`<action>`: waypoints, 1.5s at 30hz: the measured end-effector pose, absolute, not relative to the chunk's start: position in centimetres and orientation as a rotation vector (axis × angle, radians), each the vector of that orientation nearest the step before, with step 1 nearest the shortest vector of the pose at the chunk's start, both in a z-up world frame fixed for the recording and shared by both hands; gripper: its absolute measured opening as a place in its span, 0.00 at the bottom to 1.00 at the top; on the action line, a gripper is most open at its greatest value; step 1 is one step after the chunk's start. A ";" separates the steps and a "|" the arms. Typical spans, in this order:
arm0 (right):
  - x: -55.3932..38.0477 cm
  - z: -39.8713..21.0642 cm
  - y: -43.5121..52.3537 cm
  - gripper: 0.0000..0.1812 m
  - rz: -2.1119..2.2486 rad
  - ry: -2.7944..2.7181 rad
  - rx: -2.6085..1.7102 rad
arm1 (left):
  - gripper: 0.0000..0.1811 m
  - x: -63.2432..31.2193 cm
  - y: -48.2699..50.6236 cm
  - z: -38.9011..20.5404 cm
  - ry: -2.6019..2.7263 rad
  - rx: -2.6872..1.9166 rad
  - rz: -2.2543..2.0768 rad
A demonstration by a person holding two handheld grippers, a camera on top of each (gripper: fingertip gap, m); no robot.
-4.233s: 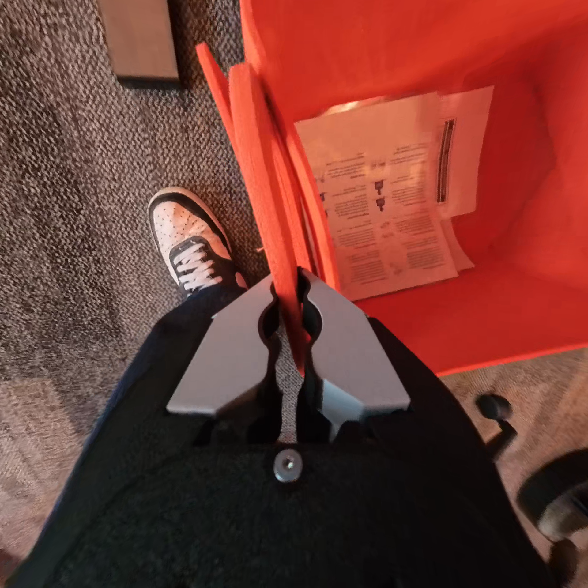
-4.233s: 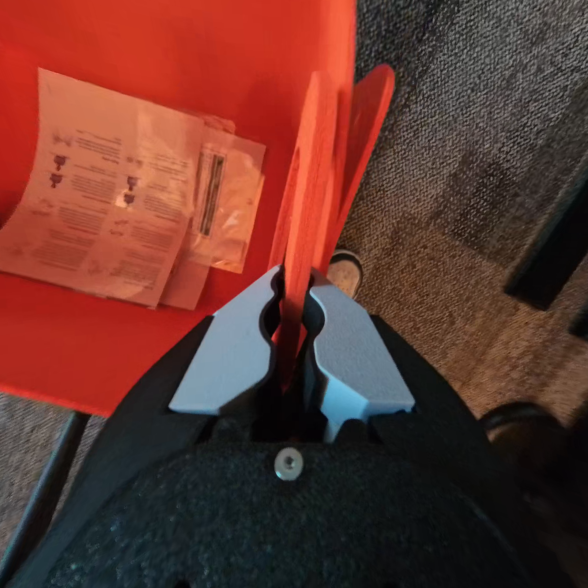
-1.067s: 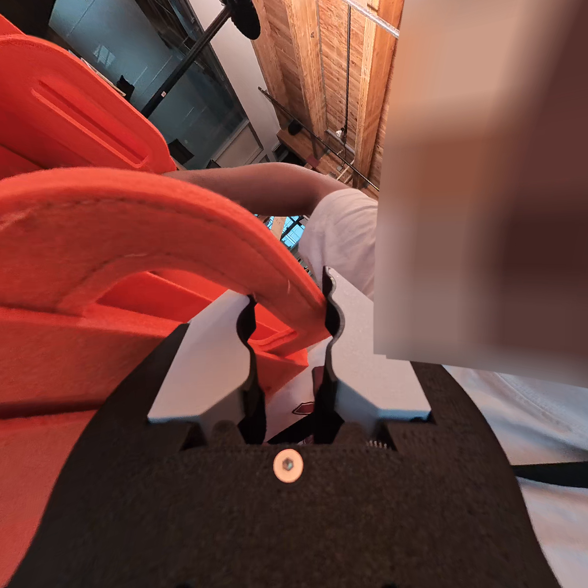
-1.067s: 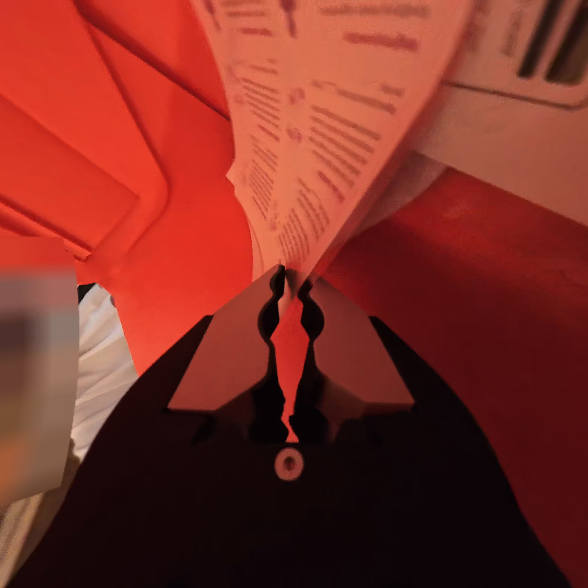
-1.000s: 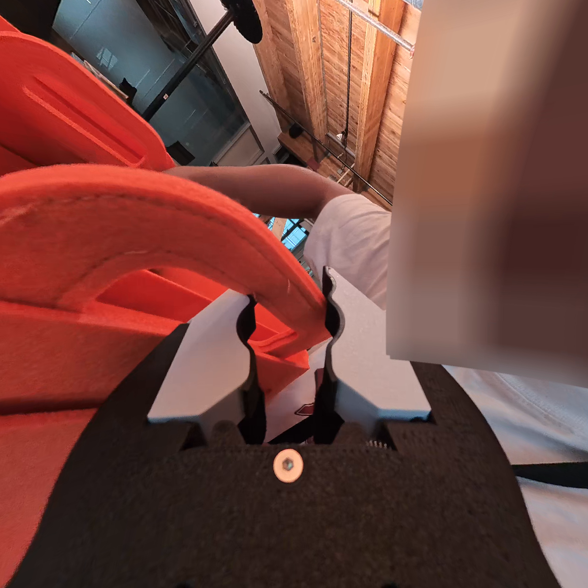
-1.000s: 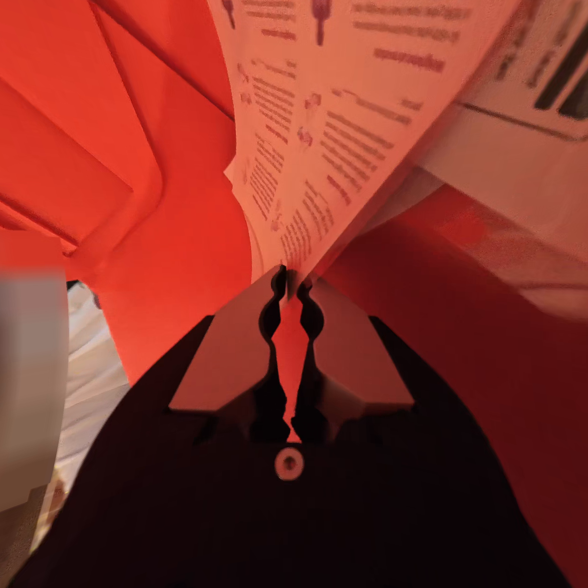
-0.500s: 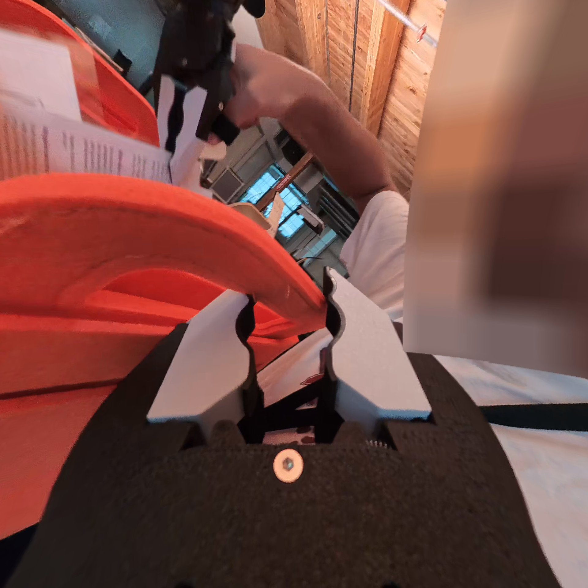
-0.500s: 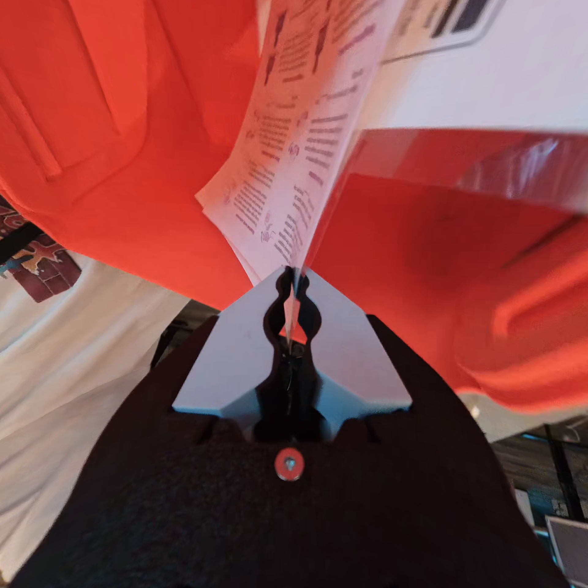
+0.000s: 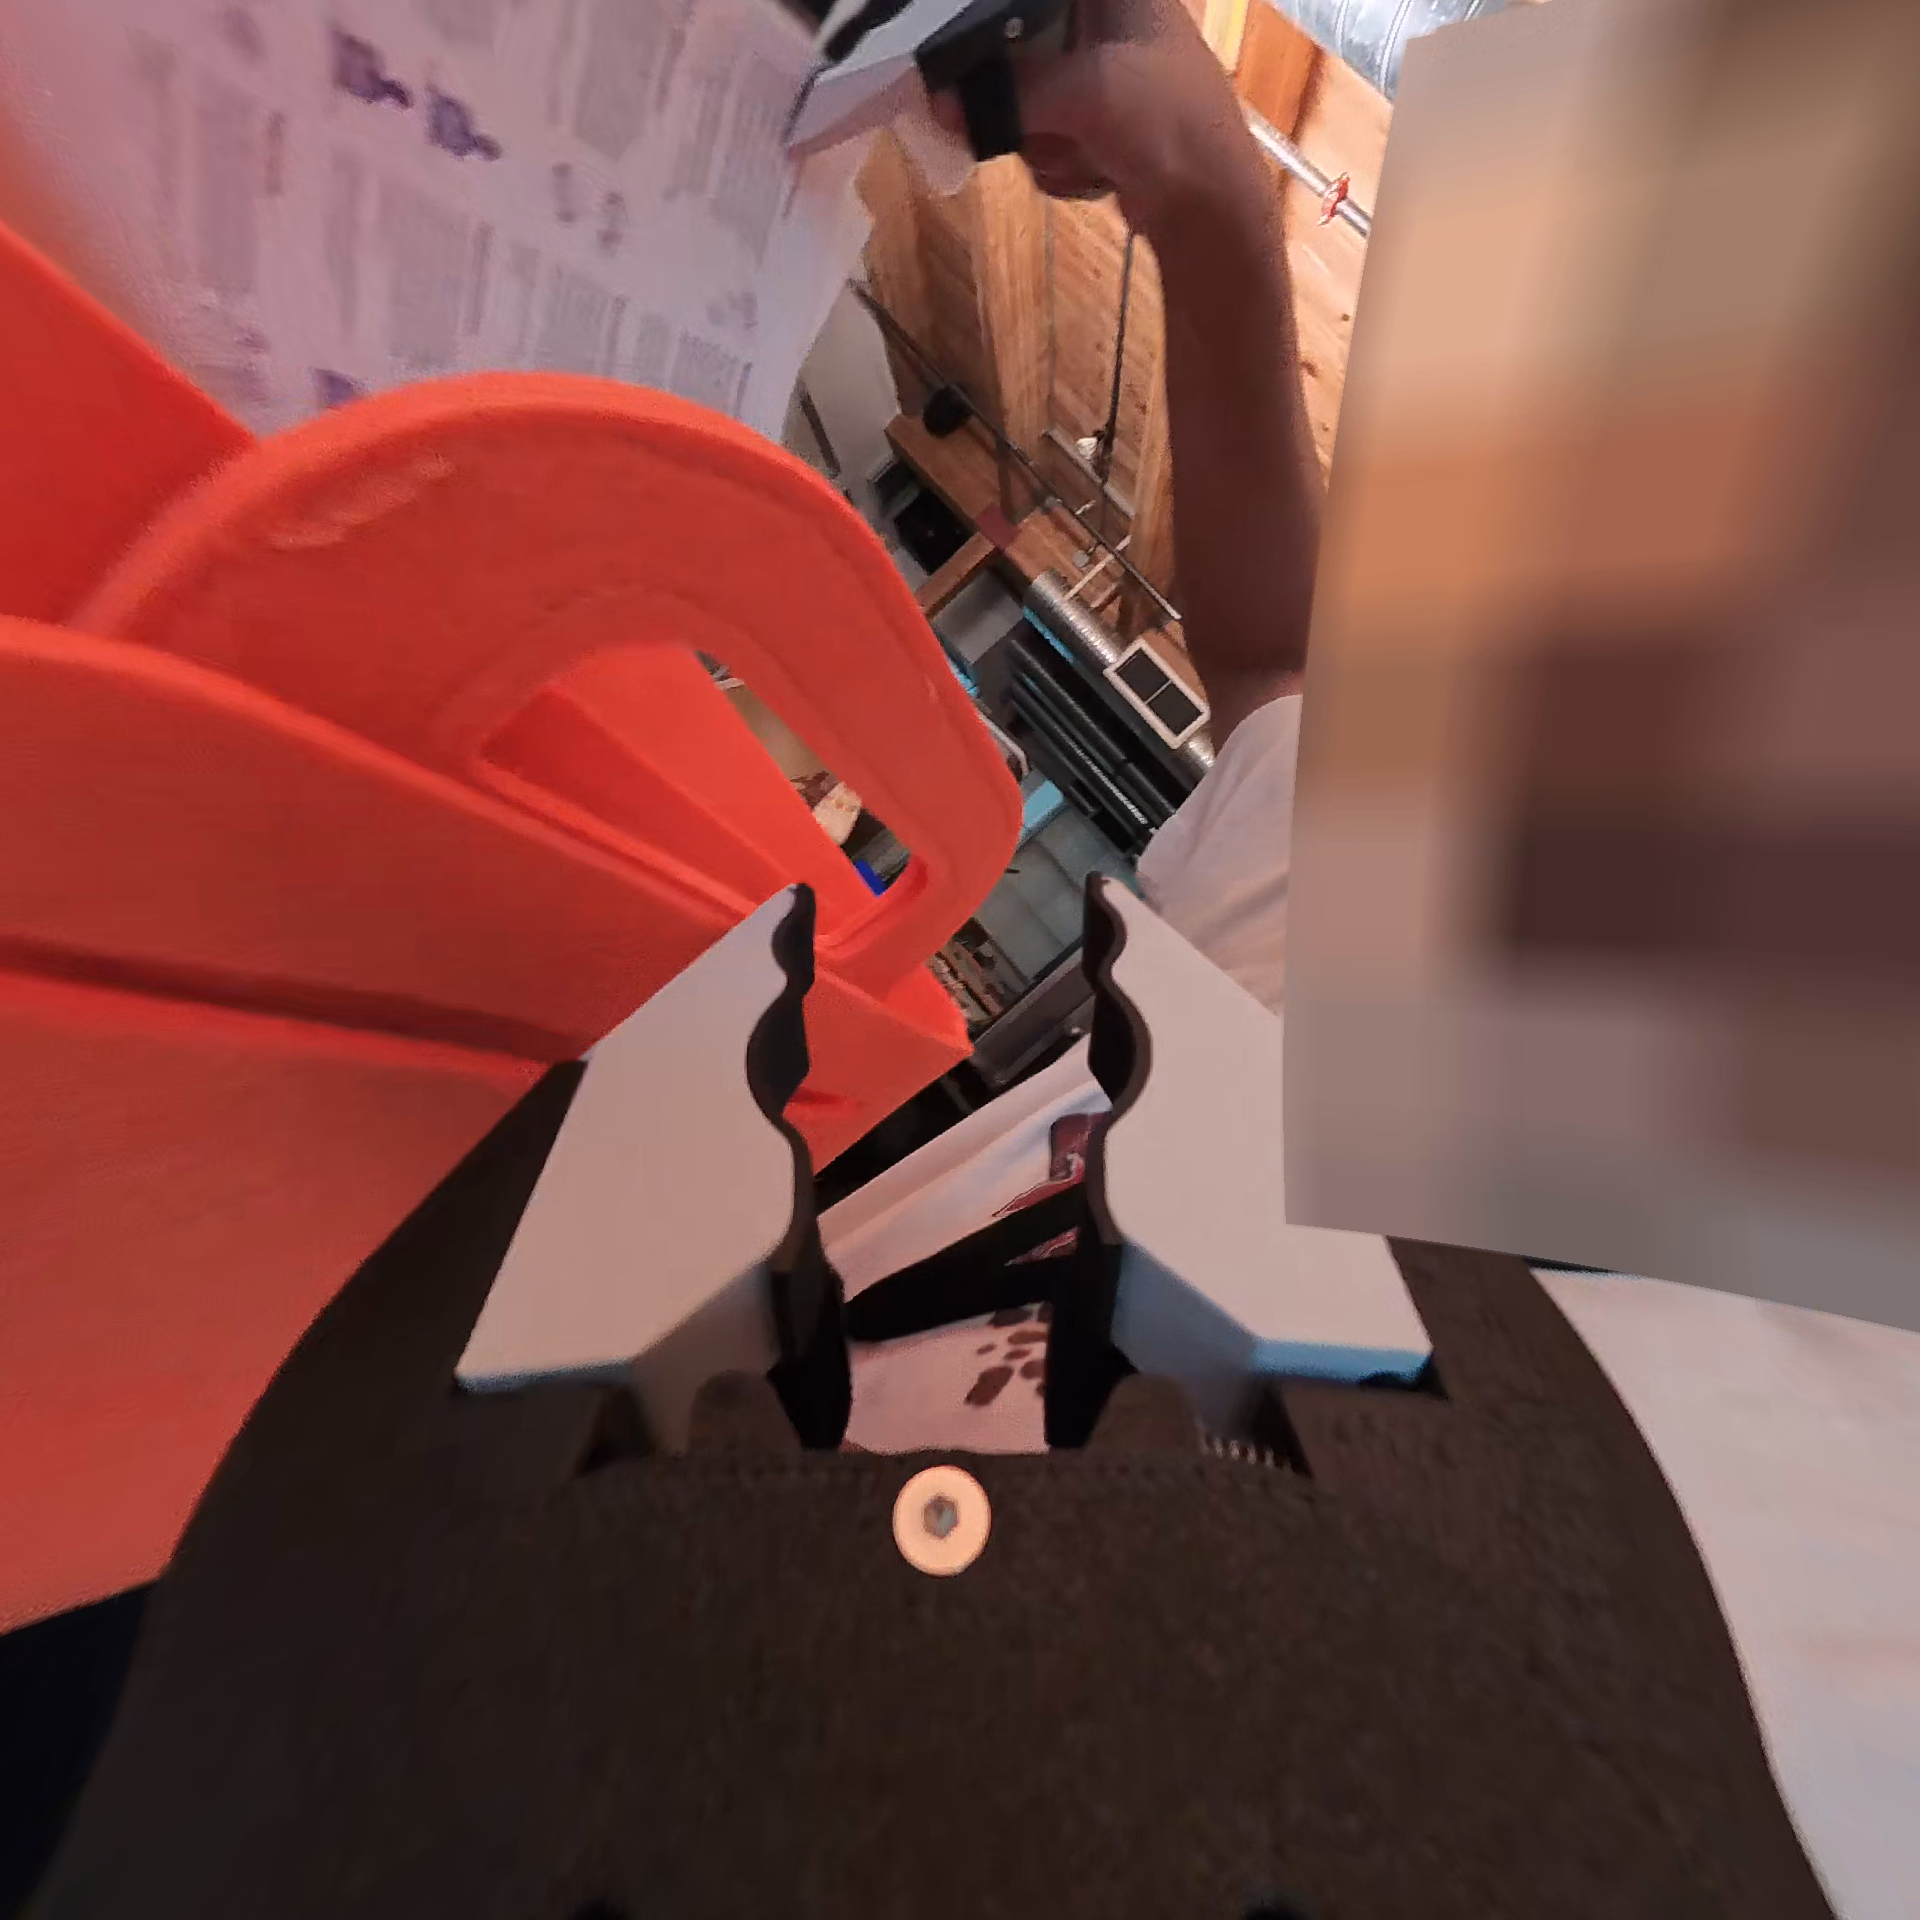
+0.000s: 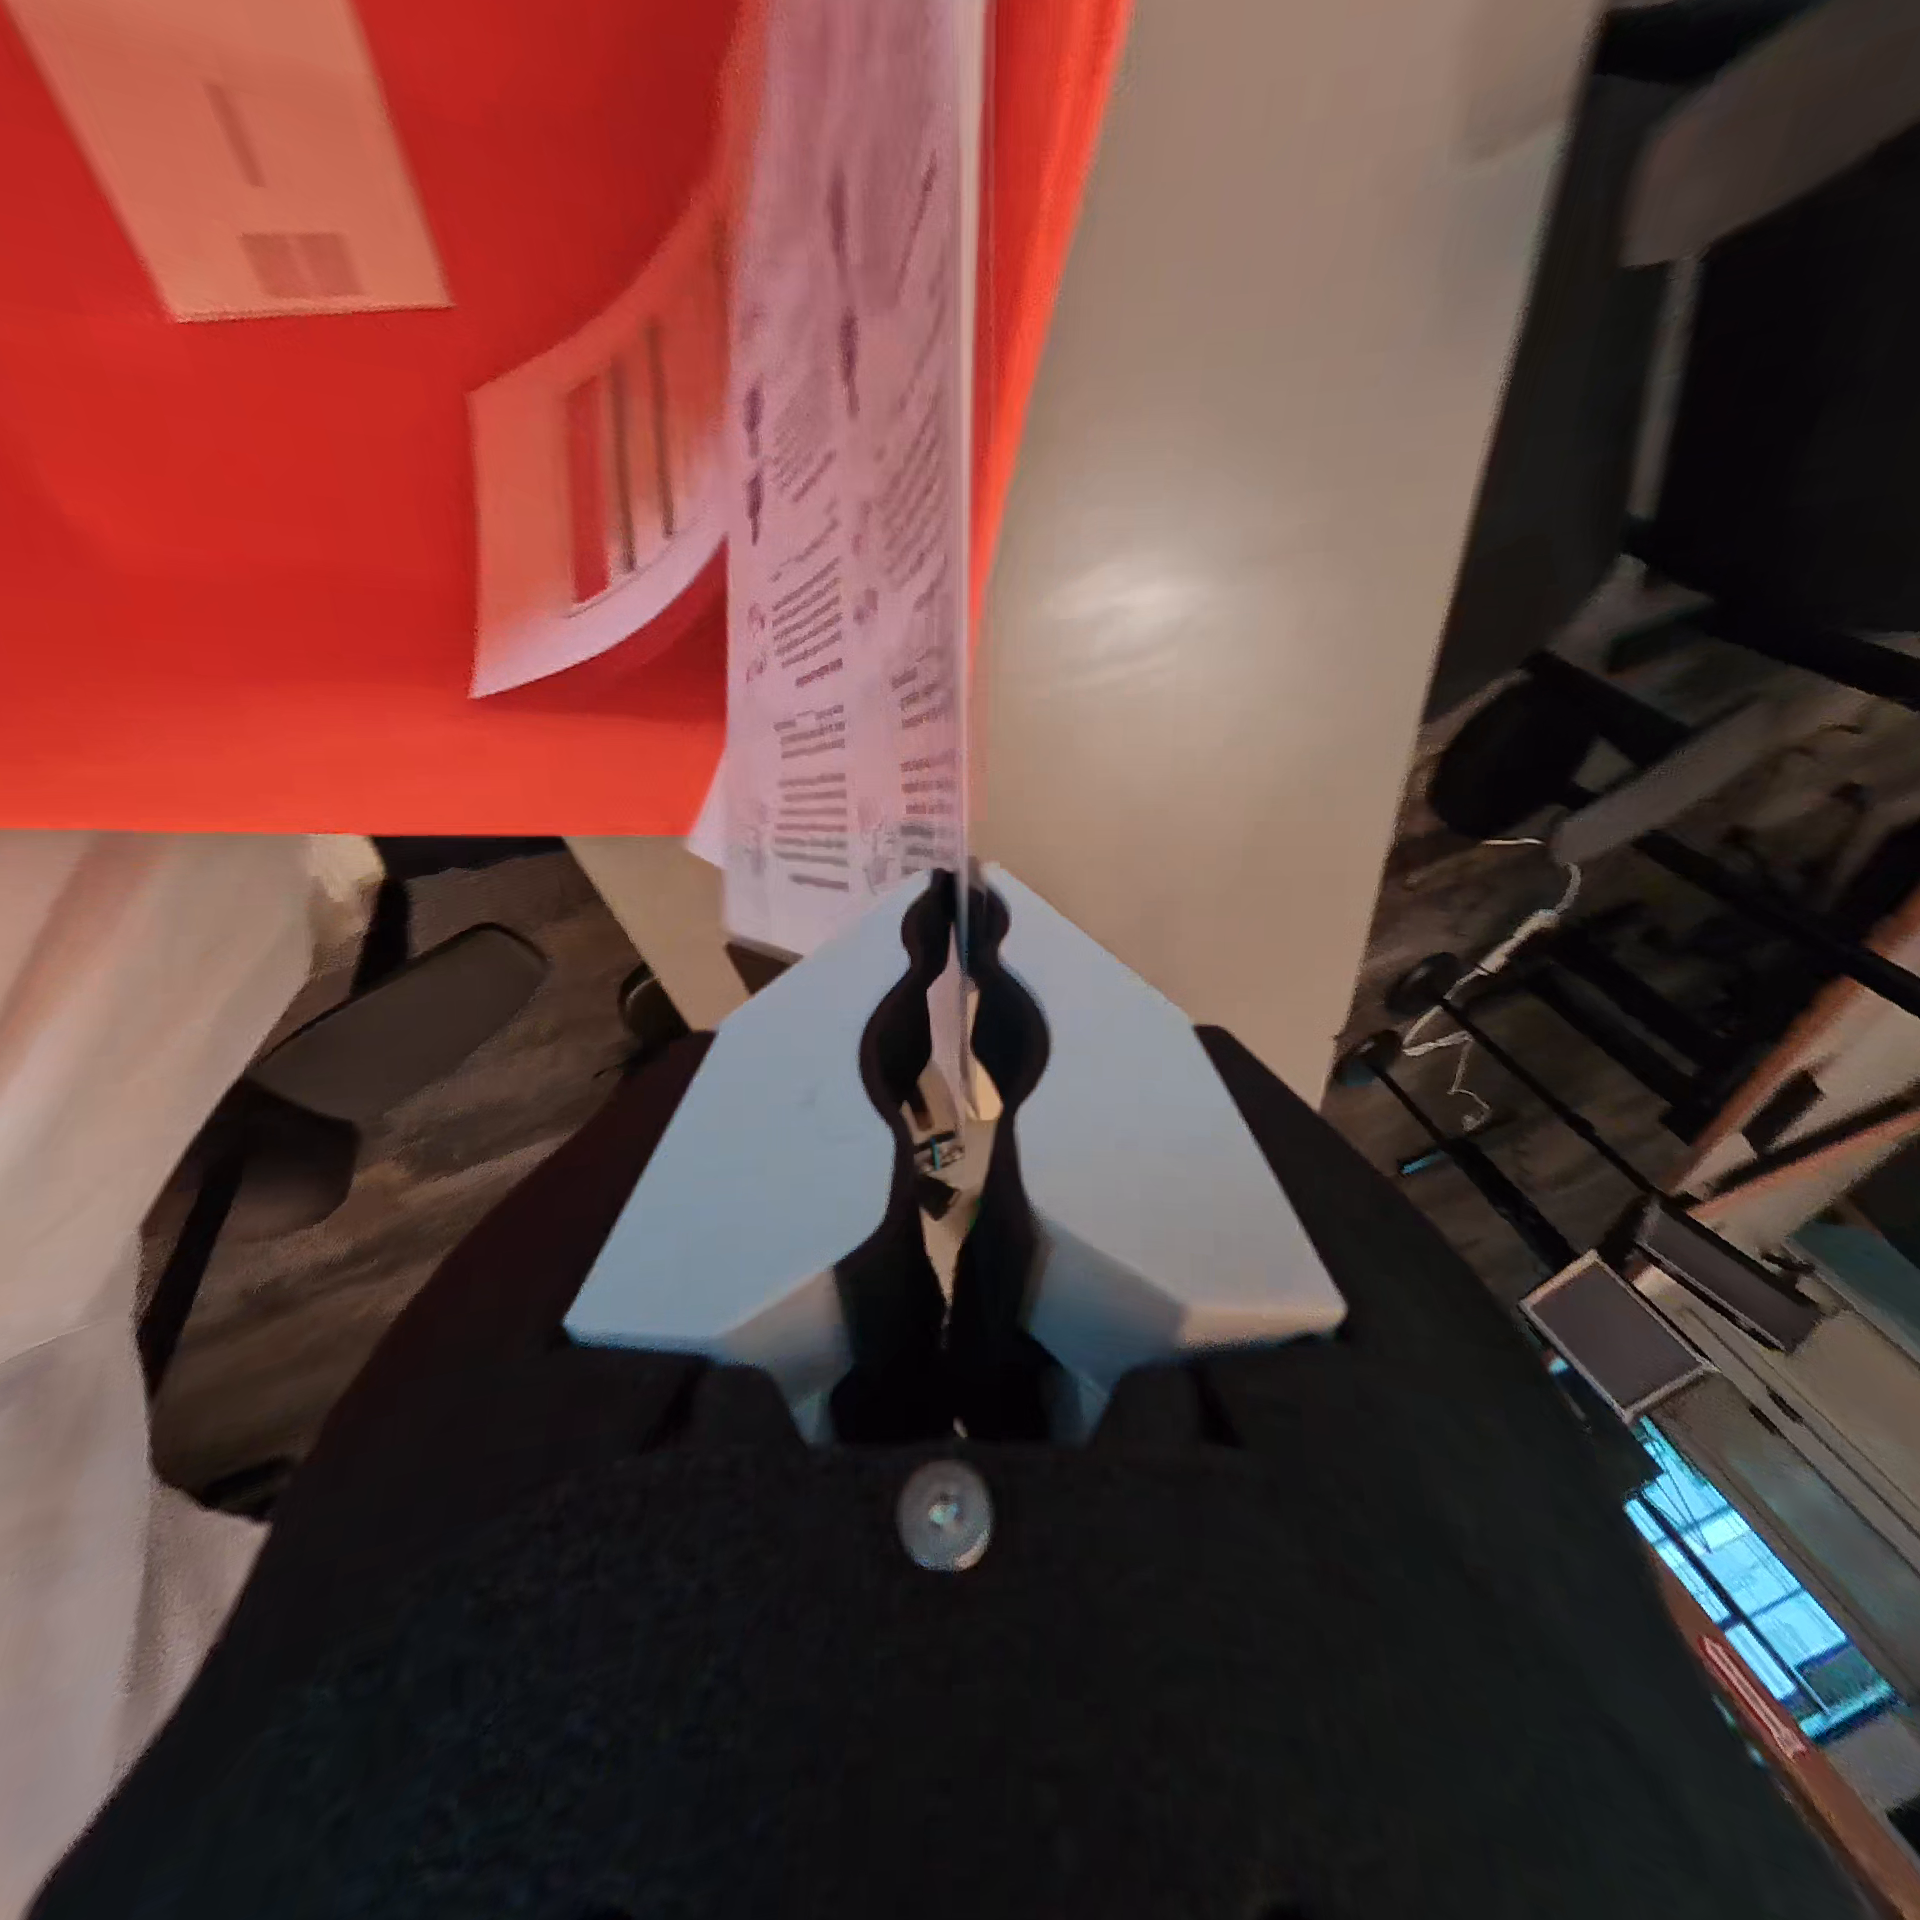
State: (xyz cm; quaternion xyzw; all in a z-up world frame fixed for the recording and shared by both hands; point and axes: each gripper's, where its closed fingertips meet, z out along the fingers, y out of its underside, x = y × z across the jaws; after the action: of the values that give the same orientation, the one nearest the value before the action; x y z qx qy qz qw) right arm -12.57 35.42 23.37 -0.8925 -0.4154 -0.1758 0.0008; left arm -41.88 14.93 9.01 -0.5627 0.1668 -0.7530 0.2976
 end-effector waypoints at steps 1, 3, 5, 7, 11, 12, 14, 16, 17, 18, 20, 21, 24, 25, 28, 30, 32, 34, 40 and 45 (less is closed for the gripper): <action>-11.8 24.7 35.6 0.00 -0.570 -1.275 -2.781 | 0.28 -42.4 15.2 8.6 0.450 -1.512 -1.964; -9.7 27.7 36.1 0.00 -0.662 -1.207 -2.711 | 0.28 -43.4 16.2 7.7 0.474 -1.561 -1.850; -7.1 30.9 36.3 0.00 -0.744 -1.127 -2.642 | 0.28 -44.3 17.1 7.5 0.487 -1.585 -1.758; -3.9 34.2 36.6 0.00 -0.840 -1.028 -2.550 | 0.28 -44.9 17.8 8.2 0.489 -1.573 -1.711; 3.7 36.1 34.7 0.00 -1.032 -0.870 -2.457 | 0.28 -45.3 18.7 9.7 0.511 -1.551 -1.624; 5.5 35.7 33.8 0.00 -1.078 -0.851 -2.442 | 0.28 -45.4 19.0 10.0 0.518 -1.550 -1.594; 8.1 33.4 32.2 0.00 -1.092 -0.833 -2.419 | 0.28 -45.6 19.6 10.7 0.519 -1.536 -1.543; 10.0 28.9 30.7 0.00 -1.116 -0.892 -2.400 | 0.28 -45.6 20.0 11.5 0.523 -1.517 -1.514; 11.0 26.1 30.1 0.00 -1.139 -0.914 -2.392 | 0.28 -45.4 20.2 11.8 0.526 -1.510 -1.502; 11.8 22.9 29.6 0.00 -1.145 -0.943 -2.387 | 0.28 -45.2 20.4 12.1 0.532 -1.503 -1.492; 12.6 16.2 29.2 0.00 -1.148 -1.050 -2.332 | 0.28 -44.6 20.6 12.4 0.553 -1.499 -1.471; 13.1 12.9 29.1 0.00 -1.171 -1.094 -2.305 | 0.28 -44.3 20.8 12.5 0.561 -1.503 -1.456; 14.0 3.0 29.0 0.00 -1.203 -1.237 -2.226 | 0.28 -43.5 21.0 12.8 0.573 -1.507 -1.441; 14.3 0.0 29.3 0.00 -1.216 -1.289 -2.190 | 0.28 -43.2 21.0 12.9 0.578 -1.511 -1.446; 15.3 -8.1 30.5 0.00 -1.207 -1.394 -2.128 | 0.28 -42.4 21.1 12.9 0.576 -1.527 -1.437; 16.1 -11.7 31.6 0.00 -1.199 -1.478 -2.063 | 0.28 -42.0 21.0 12.9 0.575 -1.543 -1.429; 16.9 -14.3 32.7 0.00 -1.159 -1.544 -1.984 | 0.28 -41.8 20.8 12.8 0.571 -1.560 -1.416; 18.1 -16.3 33.5 0.00 -1.094 -1.563 -1.970 | 0.28 -41.7 20.7 13.0 0.561 -1.567 -1.391; 20.5 -19.5 35.8 0.00 -0.879 -1.530 -1.967 | 0.28 -41.1 21.1 12.9 0.532 -1.589 -1.348; 22.0 -20.2 37.4 0.02 -0.822 -1.449 -2.007 | 0.28 -40.7 21.5 13.3 0.516 -1.598 -1.341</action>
State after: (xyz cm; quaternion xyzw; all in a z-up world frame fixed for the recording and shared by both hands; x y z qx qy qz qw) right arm 21.97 37.43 -20.22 -0.7423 -0.5359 -0.3040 0.2633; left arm -40.65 21.47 13.27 -0.6539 0.2112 -0.5488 0.4762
